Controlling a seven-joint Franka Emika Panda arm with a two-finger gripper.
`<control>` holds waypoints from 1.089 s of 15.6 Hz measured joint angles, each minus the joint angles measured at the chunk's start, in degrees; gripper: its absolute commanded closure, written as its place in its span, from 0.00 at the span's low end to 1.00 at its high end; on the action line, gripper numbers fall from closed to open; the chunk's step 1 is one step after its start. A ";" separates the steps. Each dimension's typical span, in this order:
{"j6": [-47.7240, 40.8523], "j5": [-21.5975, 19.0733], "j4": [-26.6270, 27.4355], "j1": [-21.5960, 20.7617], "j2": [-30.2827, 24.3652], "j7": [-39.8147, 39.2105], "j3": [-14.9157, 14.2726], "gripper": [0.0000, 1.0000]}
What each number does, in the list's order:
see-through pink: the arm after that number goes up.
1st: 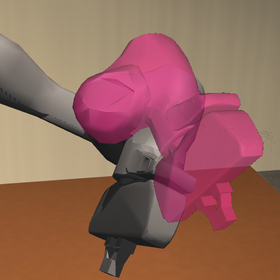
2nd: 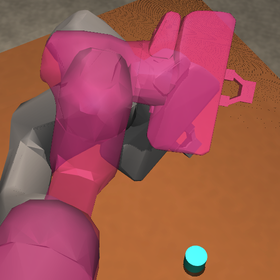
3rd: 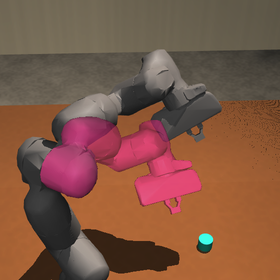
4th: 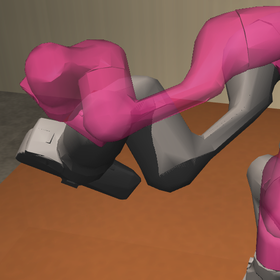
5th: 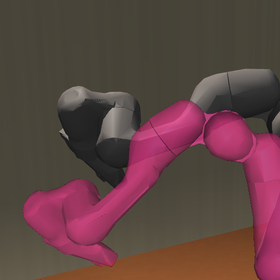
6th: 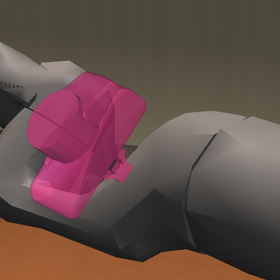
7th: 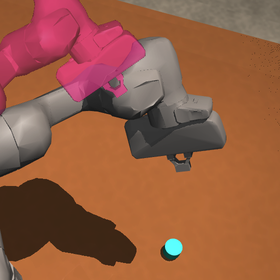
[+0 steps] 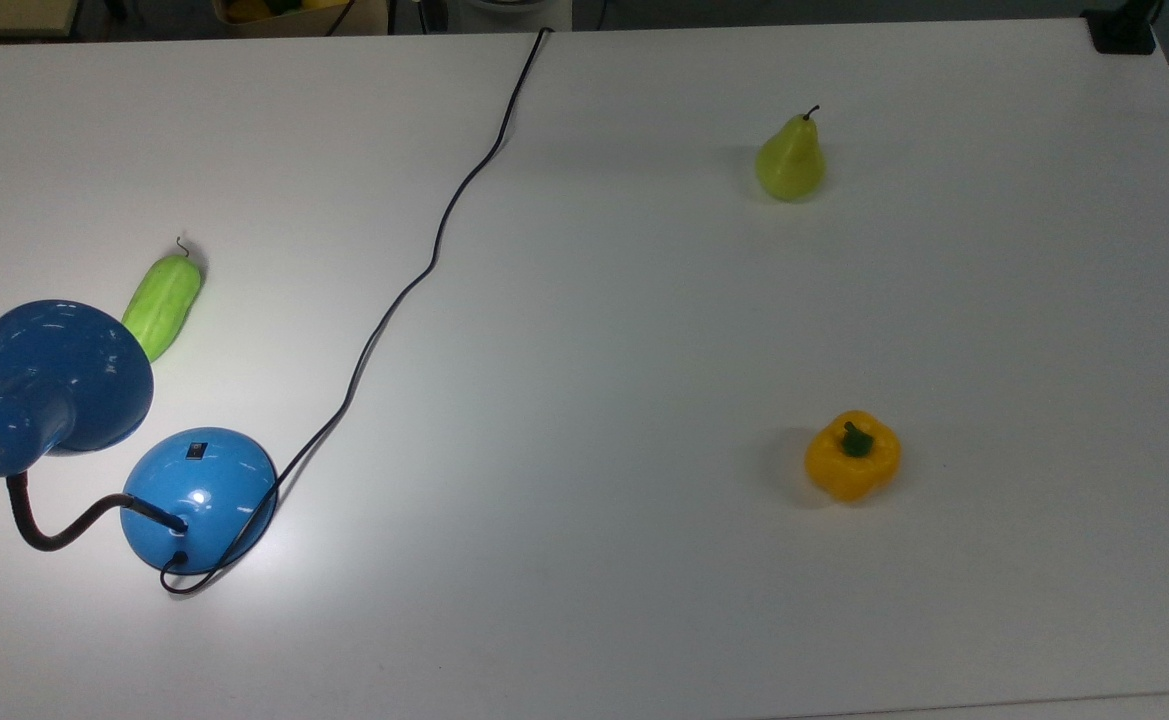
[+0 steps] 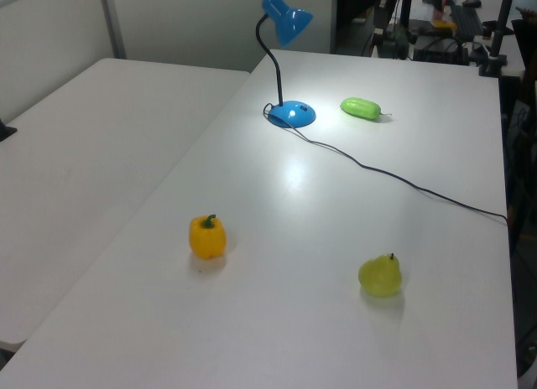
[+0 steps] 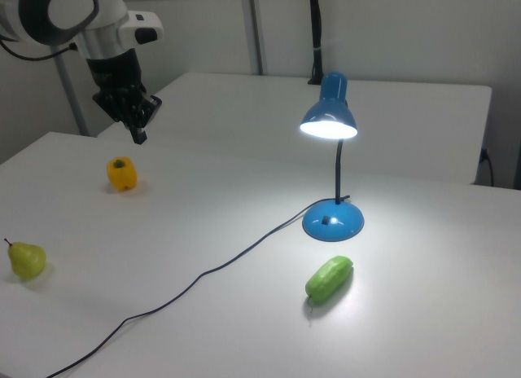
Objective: Turn off lamp
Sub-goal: 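Move the gripper toward the blue lamp base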
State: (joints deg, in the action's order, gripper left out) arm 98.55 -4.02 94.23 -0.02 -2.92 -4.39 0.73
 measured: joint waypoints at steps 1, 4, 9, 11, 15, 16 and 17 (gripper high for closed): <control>0.00 0.00 0.29 0.08 0.05 0.00 0.00 1.00; 0.00 0.00 2.63 0.67 0.40 0.00 -0.07 1.00; 0.00 0.01 5.00 2.69 2.82 -4.47 -0.40 1.00; 0.01 0.02 5.47 3.58 4.20 -6.96 -1.42 1.00; 5.51 0.02 5.67 4.35 7.68 -11.73 -4.81 1.00; 7.64 0.02 5.69 4.37 8.52 -12.37 -5.58 1.00; 9.48 0.02 5.70 4.40 9.30 -13.16 -6.30 1.00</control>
State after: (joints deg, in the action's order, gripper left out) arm 108.03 -4.00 99.93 4.38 6.38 -17.55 -5.57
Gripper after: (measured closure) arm 0.991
